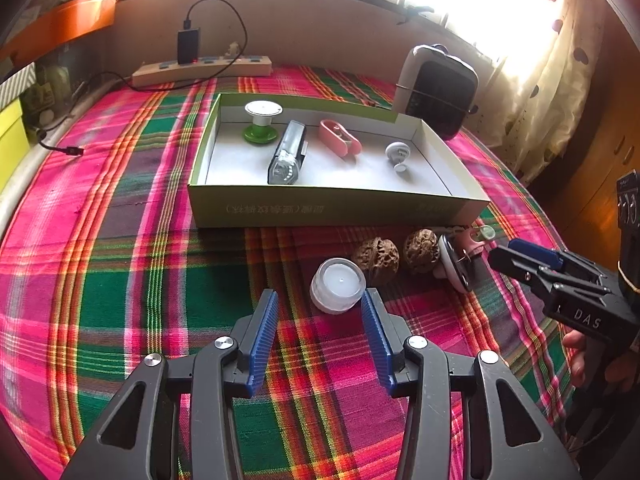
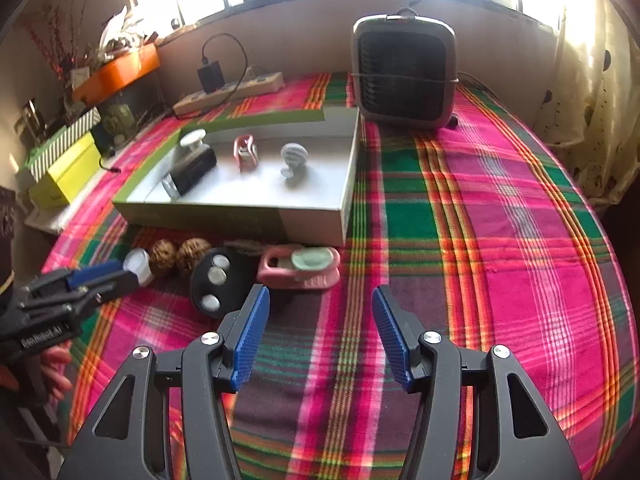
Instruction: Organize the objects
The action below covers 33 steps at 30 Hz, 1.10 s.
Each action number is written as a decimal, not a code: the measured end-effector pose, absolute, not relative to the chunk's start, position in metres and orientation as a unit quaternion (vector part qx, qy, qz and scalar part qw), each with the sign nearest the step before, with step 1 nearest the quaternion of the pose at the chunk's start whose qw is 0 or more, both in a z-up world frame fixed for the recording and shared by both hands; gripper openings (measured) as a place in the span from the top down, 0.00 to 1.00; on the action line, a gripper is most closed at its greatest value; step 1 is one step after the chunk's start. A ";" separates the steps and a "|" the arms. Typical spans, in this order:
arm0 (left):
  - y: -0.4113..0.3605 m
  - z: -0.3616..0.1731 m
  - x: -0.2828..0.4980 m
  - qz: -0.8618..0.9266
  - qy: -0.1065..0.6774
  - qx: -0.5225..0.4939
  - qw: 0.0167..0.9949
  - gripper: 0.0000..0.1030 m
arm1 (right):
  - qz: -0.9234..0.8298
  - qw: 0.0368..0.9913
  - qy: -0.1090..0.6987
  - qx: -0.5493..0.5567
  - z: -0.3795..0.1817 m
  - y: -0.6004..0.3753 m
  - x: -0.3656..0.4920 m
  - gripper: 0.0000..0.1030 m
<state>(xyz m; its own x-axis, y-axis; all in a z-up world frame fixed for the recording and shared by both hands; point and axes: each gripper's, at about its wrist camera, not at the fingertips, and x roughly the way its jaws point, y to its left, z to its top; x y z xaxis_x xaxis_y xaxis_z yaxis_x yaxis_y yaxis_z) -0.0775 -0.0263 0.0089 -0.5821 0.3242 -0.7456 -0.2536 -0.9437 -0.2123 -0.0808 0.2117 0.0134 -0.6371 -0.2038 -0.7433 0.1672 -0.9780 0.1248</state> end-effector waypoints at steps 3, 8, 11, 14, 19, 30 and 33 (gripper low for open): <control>-0.025 0.009 -0.078 0.890 -0.041 -0.426 0.161 0.60 | -0.906 0.101 -0.018 0.410 0.016 0.202 -0.086 0.47; -0.024 0.009 -0.078 0.890 -0.034 -0.425 0.160 0.60 | -0.908 0.083 -0.024 0.411 0.015 0.190 -0.099 0.47; -0.024 0.009 -0.078 0.891 -0.035 -0.424 0.160 0.60 | -0.906 0.063 -0.027 0.417 0.012 0.188 -0.105 0.47; -0.024 0.009 -0.078 0.891 -0.034 -0.424 0.160 0.59 | -0.907 0.040 -0.023 0.418 0.012 0.190 -0.108 0.46; -0.024 0.009 -0.078 0.890 -0.035 -0.425 0.160 0.59 | -0.903 0.028 -0.018 0.427 0.012 0.196 -0.104 0.42; -0.023 0.010 -0.078 0.891 -0.033 -0.424 0.159 0.59 | -0.901 0.021 -0.019 0.433 0.009 0.189 -0.107 0.42; -0.023 0.010 -0.078 0.891 -0.033 -0.424 0.159 0.59 | -0.897 0.007 -0.020 0.441 0.006 0.195 -0.106 0.42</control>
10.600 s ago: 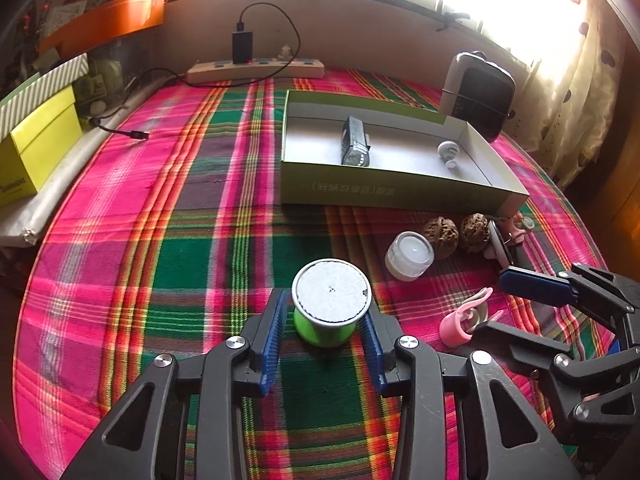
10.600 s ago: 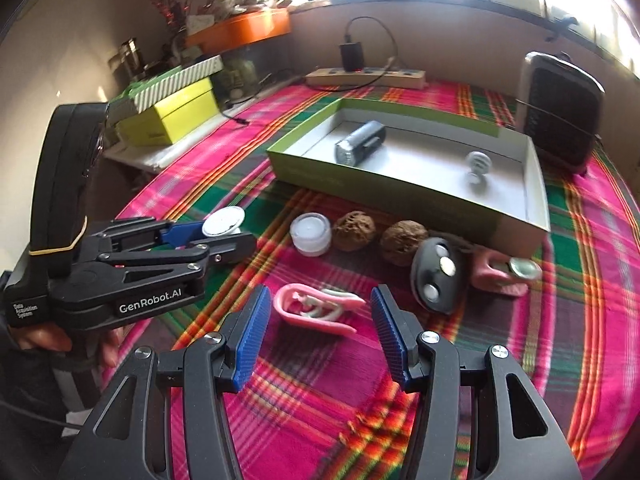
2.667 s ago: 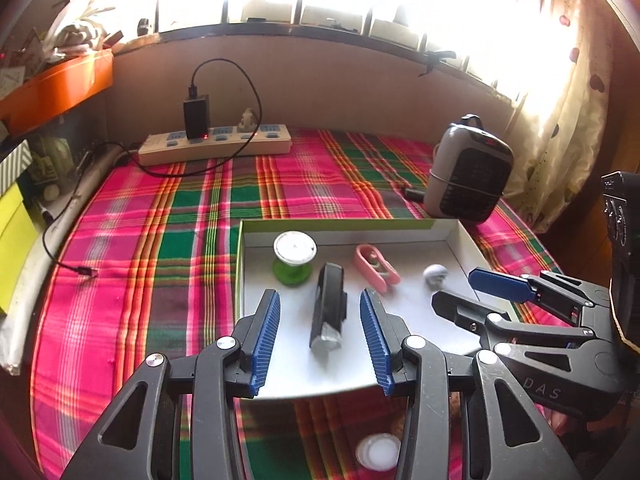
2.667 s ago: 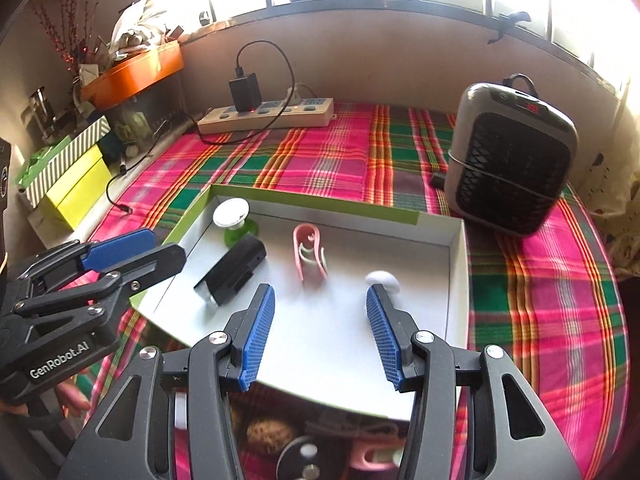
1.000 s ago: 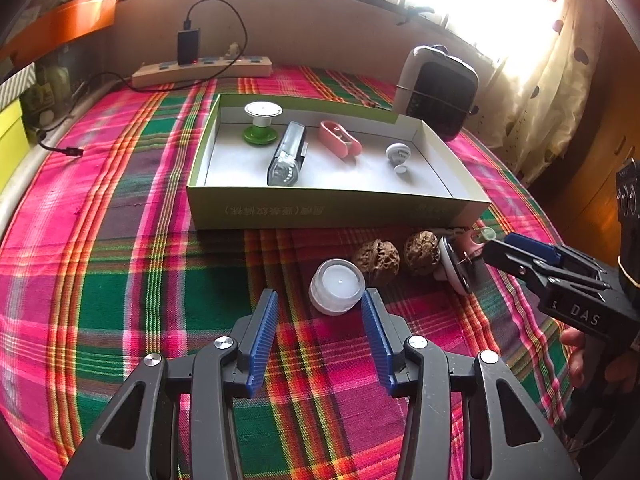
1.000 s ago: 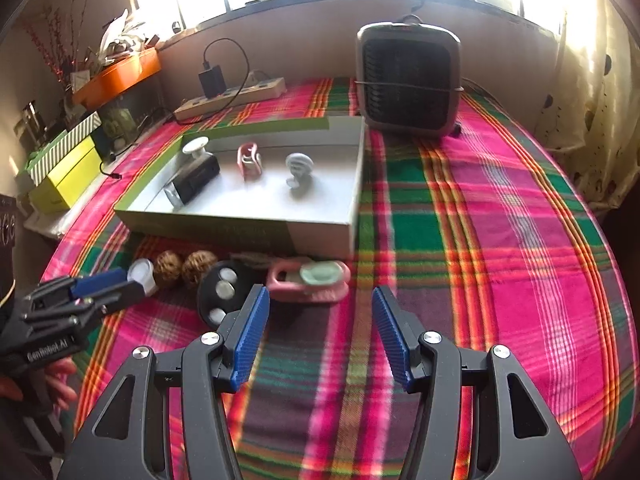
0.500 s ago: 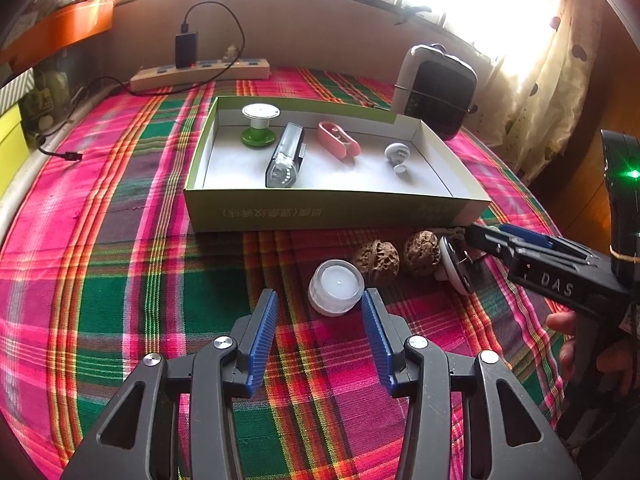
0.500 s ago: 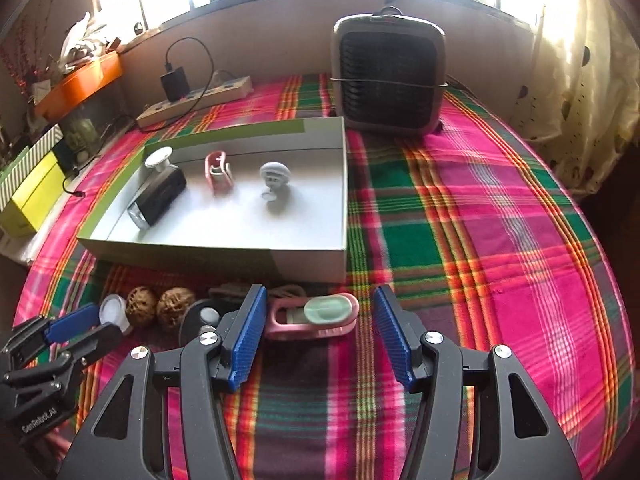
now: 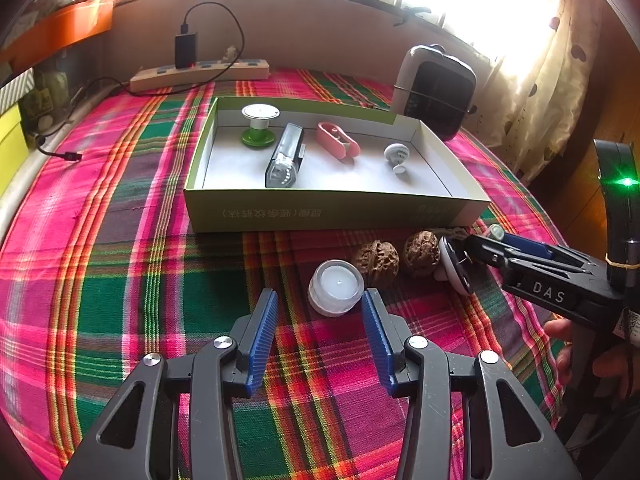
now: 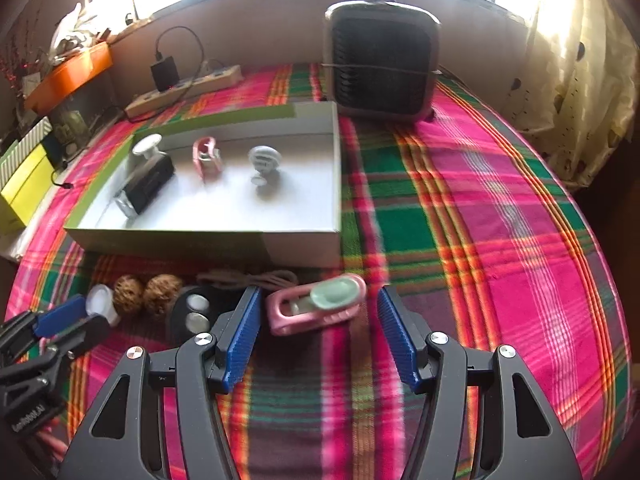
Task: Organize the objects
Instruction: 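Grasp the pink-and-white case with the right gripper while the left gripper grasps the white round cup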
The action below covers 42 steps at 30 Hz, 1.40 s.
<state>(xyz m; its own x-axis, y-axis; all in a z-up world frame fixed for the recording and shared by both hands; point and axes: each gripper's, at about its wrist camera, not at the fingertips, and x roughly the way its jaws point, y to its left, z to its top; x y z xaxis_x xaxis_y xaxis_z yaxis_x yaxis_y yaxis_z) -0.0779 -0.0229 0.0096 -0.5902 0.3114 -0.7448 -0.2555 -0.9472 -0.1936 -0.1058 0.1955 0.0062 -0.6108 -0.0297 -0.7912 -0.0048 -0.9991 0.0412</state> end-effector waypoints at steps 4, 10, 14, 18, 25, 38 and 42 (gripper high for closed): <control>-0.023 0.009 -0.077 0.891 -0.034 -0.424 0.159 0.59 | -0.896 -0.010 -0.023 0.442 0.006 0.207 -0.100 0.42; -0.020 0.011 -0.081 0.891 -0.028 -0.426 0.153 0.59 | -0.894 -0.016 -0.023 0.447 0.004 0.216 -0.095 0.42; -0.019 0.011 -0.083 0.892 -0.026 -0.425 0.149 0.59 | -0.896 -0.023 -0.020 0.443 0.003 0.220 -0.095 0.42; -0.018 0.011 -0.086 0.893 -0.026 -0.425 0.146 0.59 | -0.898 -0.027 -0.024 0.438 0.003 0.225 -0.094 0.42; -0.016 0.010 -0.090 0.894 -0.023 -0.424 0.141 0.59 | -0.899 -0.027 -0.016 0.438 0.002 0.225 -0.102 0.42; -0.015 0.010 -0.091 0.897 -0.024 -0.420 0.139 0.60 | -0.899 -0.021 -0.013 0.438 0.002 0.227 -0.107 0.42; -0.016 0.010 -0.091 0.897 -0.023 -0.419 0.139 0.62 | -0.899 -0.022 -0.015 0.437 0.003 0.229 -0.106 0.46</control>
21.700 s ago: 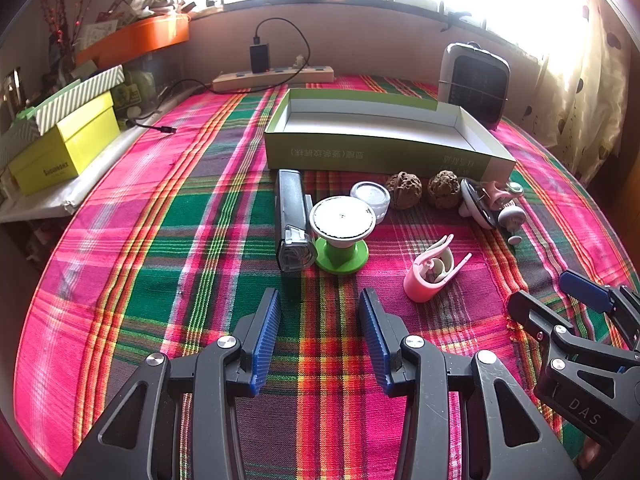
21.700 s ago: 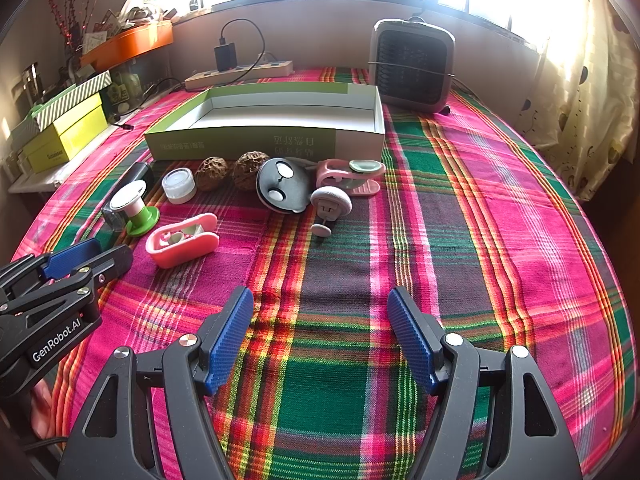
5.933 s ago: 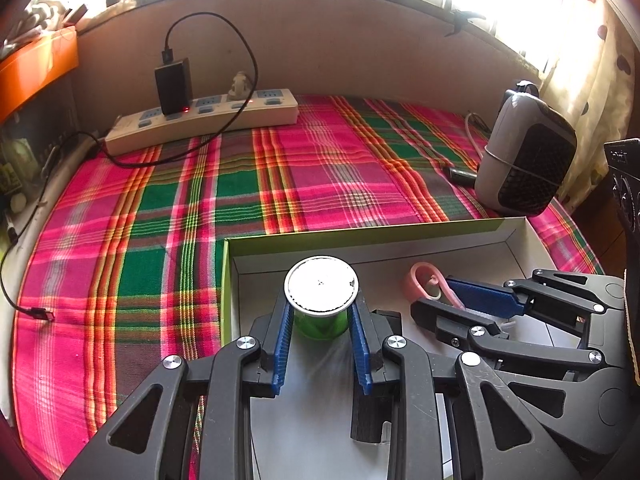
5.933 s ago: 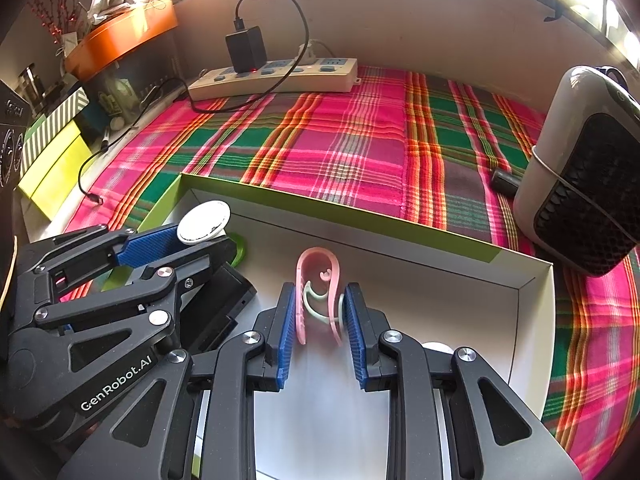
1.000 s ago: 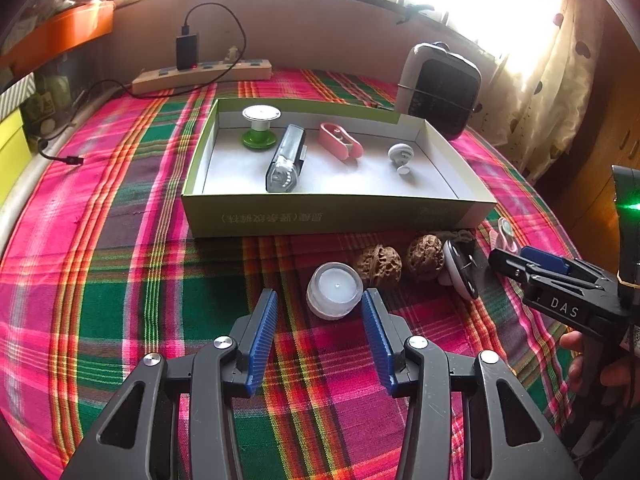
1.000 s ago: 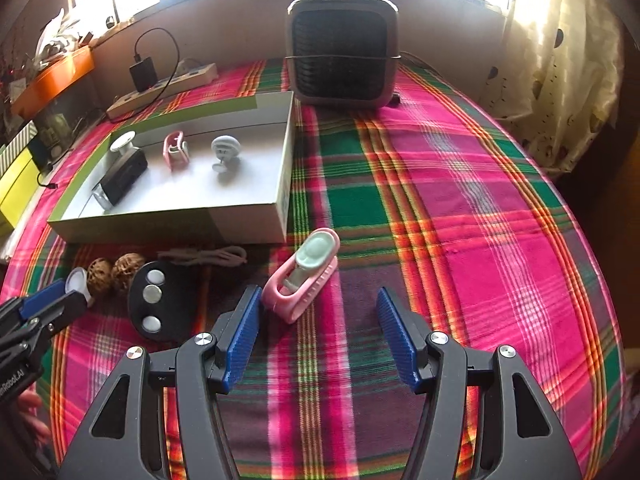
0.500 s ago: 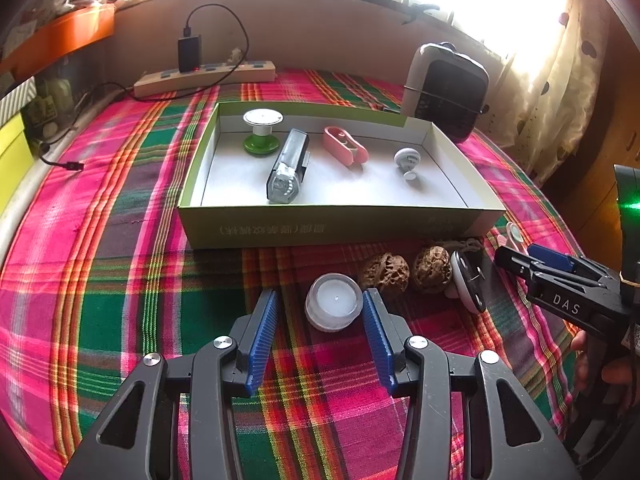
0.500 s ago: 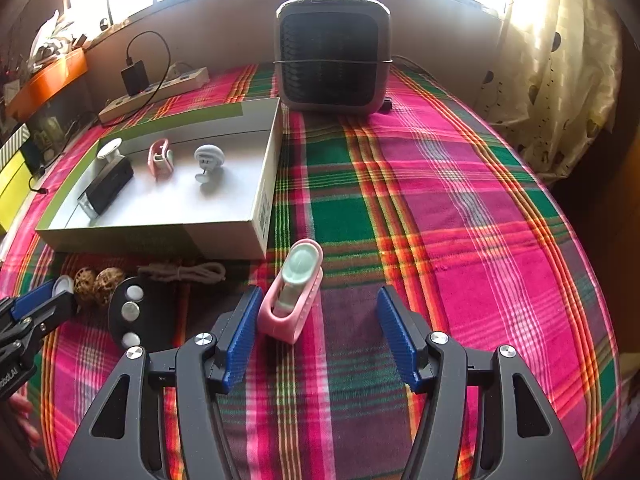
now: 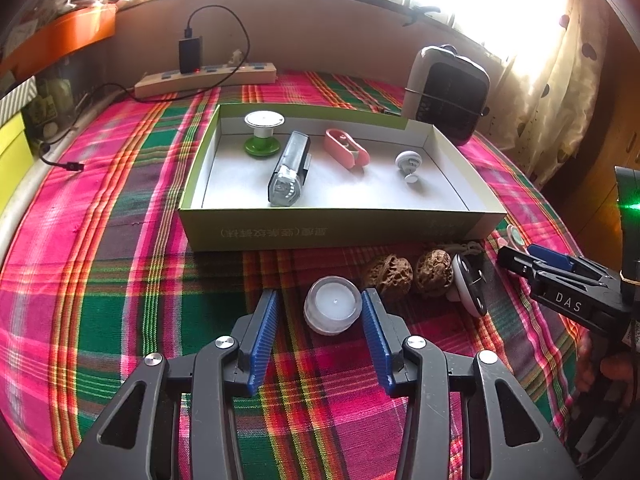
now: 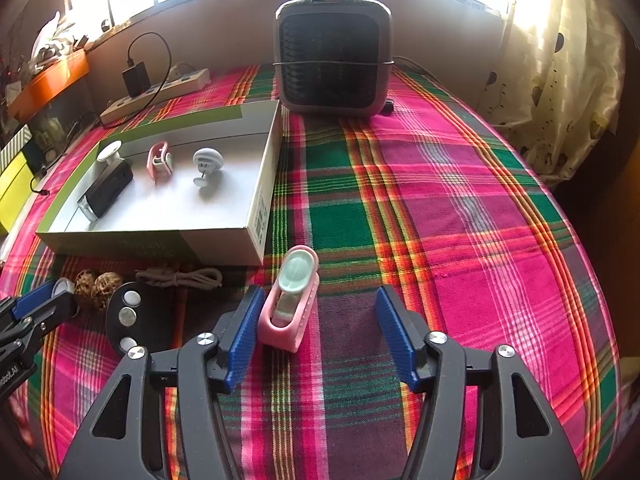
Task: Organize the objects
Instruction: 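Grasp the pink-and-white case with the right gripper while the left gripper grasps the white round cup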
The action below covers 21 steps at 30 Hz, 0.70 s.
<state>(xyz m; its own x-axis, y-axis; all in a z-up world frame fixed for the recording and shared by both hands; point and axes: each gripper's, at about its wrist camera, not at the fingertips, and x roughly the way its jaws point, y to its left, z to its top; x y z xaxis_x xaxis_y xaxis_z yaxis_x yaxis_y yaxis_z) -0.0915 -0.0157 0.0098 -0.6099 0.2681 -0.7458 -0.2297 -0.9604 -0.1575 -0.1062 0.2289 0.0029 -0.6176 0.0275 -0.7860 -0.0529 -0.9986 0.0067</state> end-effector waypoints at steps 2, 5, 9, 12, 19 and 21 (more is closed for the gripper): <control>-0.017 0.010 -0.091 0.897 -0.024 -0.419 0.136 0.64 | 0.899 0.023 0.015 -0.436 0.003 0.230 -0.106 0.48; -0.019 0.010 -0.091 0.898 -0.027 -0.419 0.135 0.67 | 0.900 0.025 0.016 -0.435 0.003 0.232 -0.105 0.51; -0.020 0.010 -0.092 0.898 -0.027 -0.419 0.131 0.72 | 0.900 0.027 0.017 -0.434 0.004 0.233 -0.104 0.60; -0.022 0.009 -0.092 0.898 -0.028 -0.419 0.130 0.75 | 0.901 0.027 0.016 -0.433 0.004 0.234 -0.104 0.64; -0.022 0.009 -0.092 0.898 -0.028 -0.418 0.130 0.75 | 0.901 0.023 0.014 -0.432 0.004 0.233 -0.104 0.76; -0.022 0.009 -0.092 0.898 -0.028 -0.418 0.130 0.75 | 0.901 0.022 0.015 -0.432 0.004 0.234 -0.104 0.76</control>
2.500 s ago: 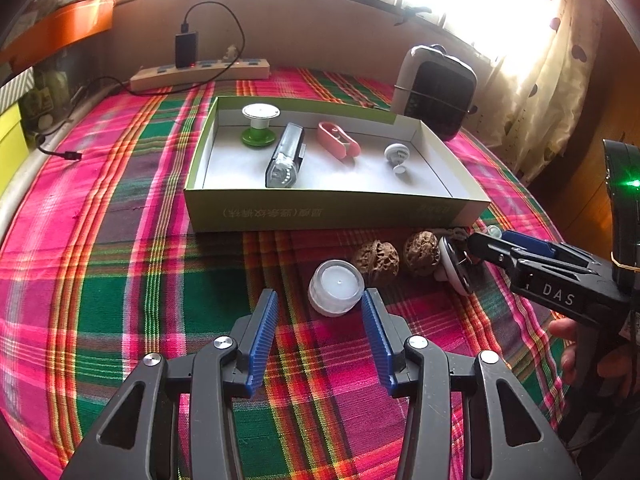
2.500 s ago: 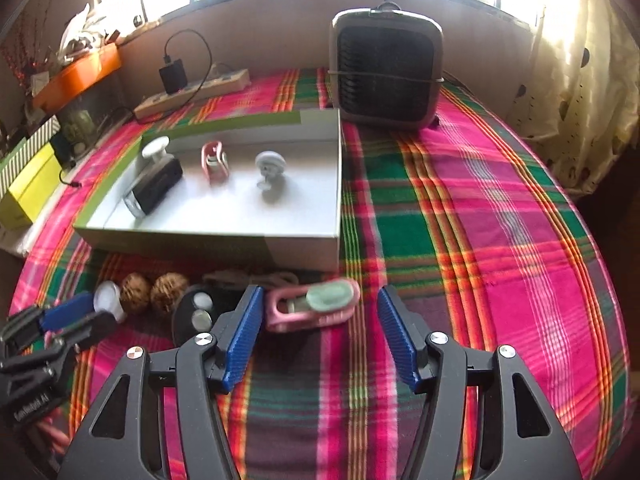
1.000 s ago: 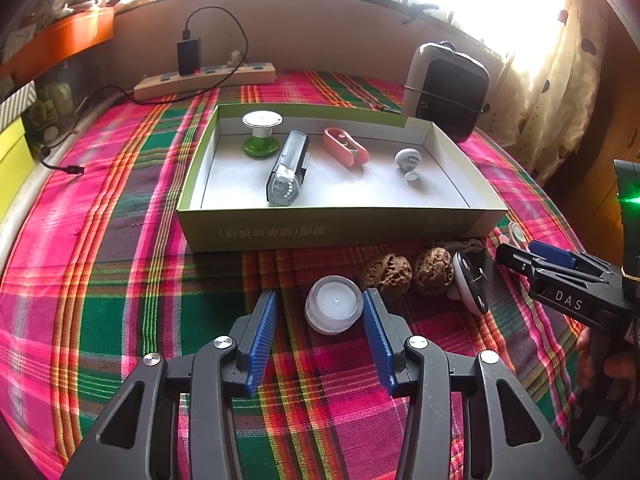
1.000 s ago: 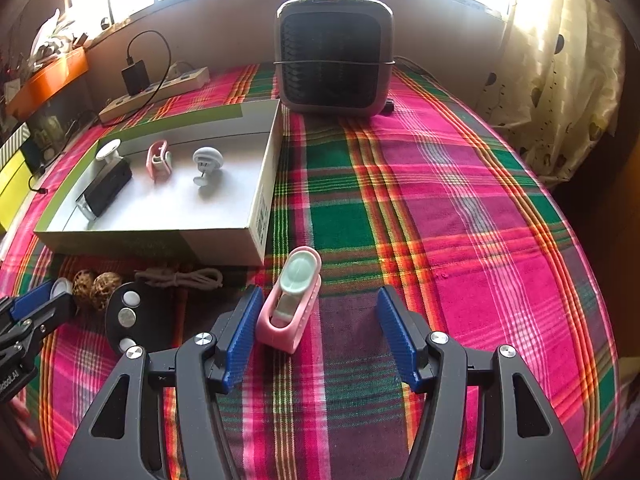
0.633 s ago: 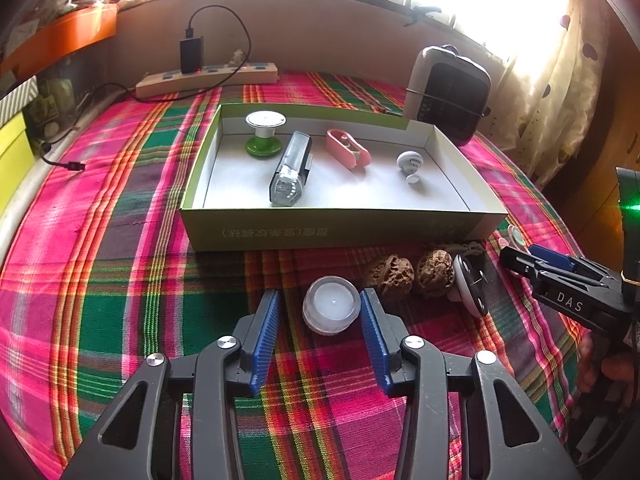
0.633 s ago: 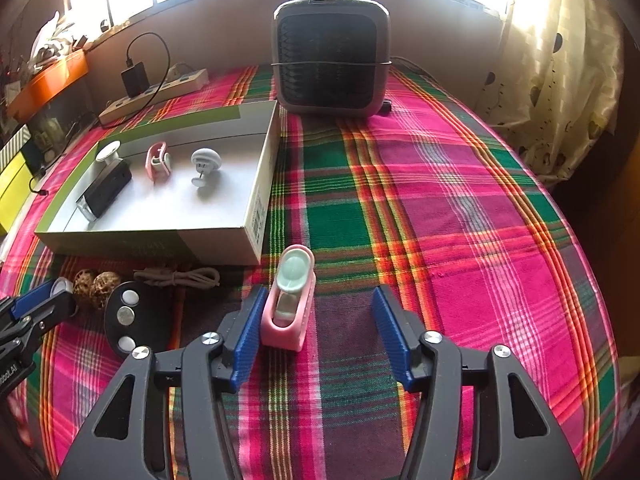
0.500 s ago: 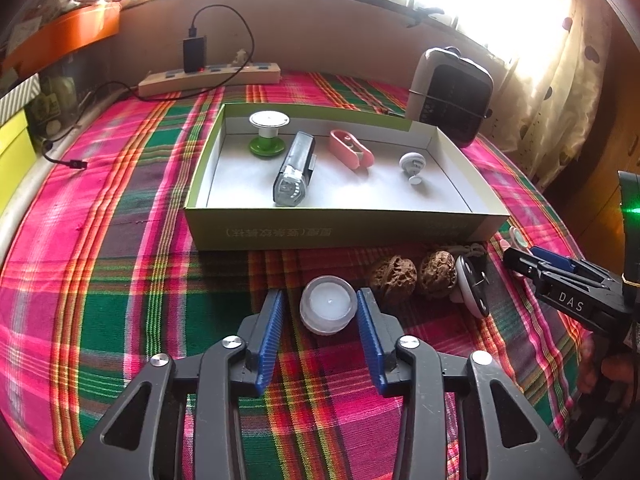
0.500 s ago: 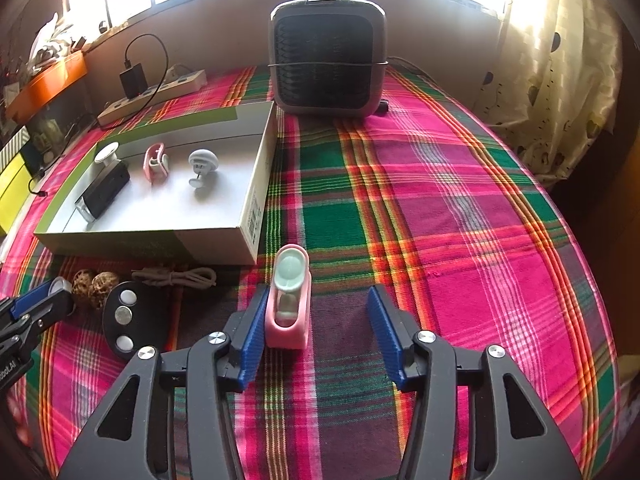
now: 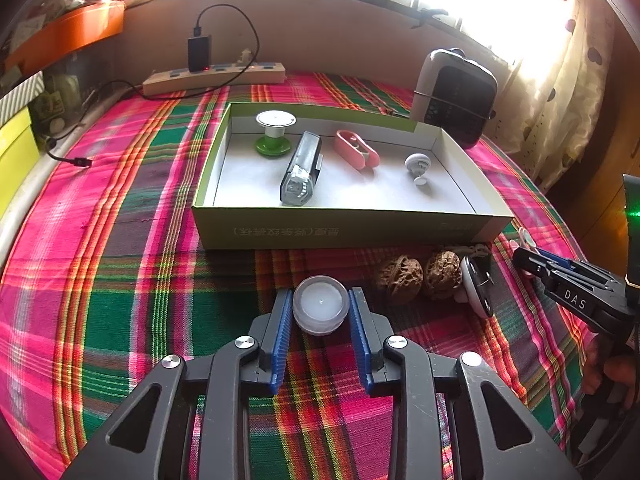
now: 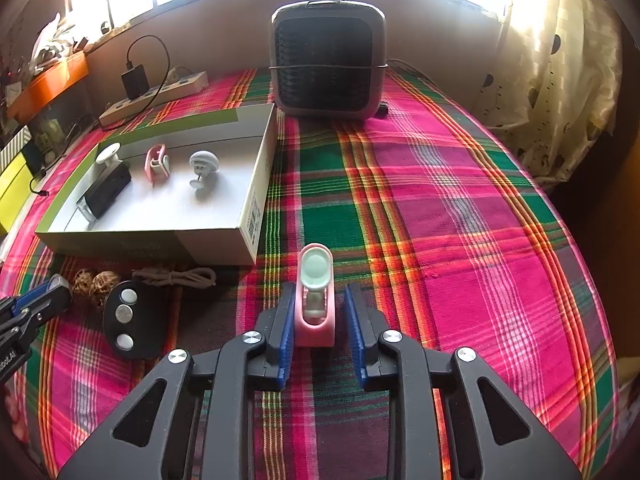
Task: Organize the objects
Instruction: 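Grasp the pink-and-white case with the right gripper while the left gripper grasps the white round cup, then carry the pink case and white cup over the white box with both grippers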
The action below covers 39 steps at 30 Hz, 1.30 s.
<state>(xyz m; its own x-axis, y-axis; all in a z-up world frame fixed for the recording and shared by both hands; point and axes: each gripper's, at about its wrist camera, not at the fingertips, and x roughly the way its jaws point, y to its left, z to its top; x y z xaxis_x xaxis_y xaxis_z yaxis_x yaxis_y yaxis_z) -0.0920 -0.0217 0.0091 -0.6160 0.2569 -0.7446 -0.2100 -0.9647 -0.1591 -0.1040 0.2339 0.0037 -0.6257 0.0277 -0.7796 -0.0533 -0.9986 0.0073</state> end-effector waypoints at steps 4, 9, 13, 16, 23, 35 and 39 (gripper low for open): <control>-0.022 0.009 -0.092 0.898 -0.028 -0.418 0.130 0.75 | 0.902 0.021 0.015 -0.432 0.004 0.234 -0.104 0.80; -0.022 0.010 -0.092 0.898 -0.028 -0.418 0.130 0.75 | 0.902 0.019 0.016 -0.431 0.004 0.233 -0.104 0.82; -0.022 0.010 -0.092 0.899 -0.028 -0.418 0.130 0.75 | 0.902 0.017 0.019 -0.431 0.004 0.234 -0.103 0.82; -0.022 0.009 -0.092 0.899 -0.027 -0.418 0.129 0.75 | 0.902 0.016 0.020 -0.431 0.003 0.235 -0.103 0.82; -0.022 0.010 -0.091 0.898 -0.026 -0.418 0.131 0.75 | 0.903 0.006 0.028 -0.428 0.005 0.238 -0.102 0.82; -0.017 0.032 -0.089 0.905 -0.025 -0.400 0.144 0.75 | 0.913 -0.018 0.027 -0.407 0.025 0.240 -0.103 0.82; -0.010 0.043 -0.094 0.908 -0.019 -0.390 0.148 0.75 | 0.915 -0.034 0.024 -0.402 0.034 0.235 -0.109 0.82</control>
<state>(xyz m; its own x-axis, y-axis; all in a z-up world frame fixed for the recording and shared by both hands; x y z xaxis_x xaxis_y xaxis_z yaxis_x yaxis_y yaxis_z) -0.0943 -0.0105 0.0425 -0.6510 0.2846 -0.7037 -0.2549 -0.9552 -0.1505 -0.1087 0.2354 0.0342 -0.6744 -0.0816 -0.7338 0.0433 -0.9965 0.0710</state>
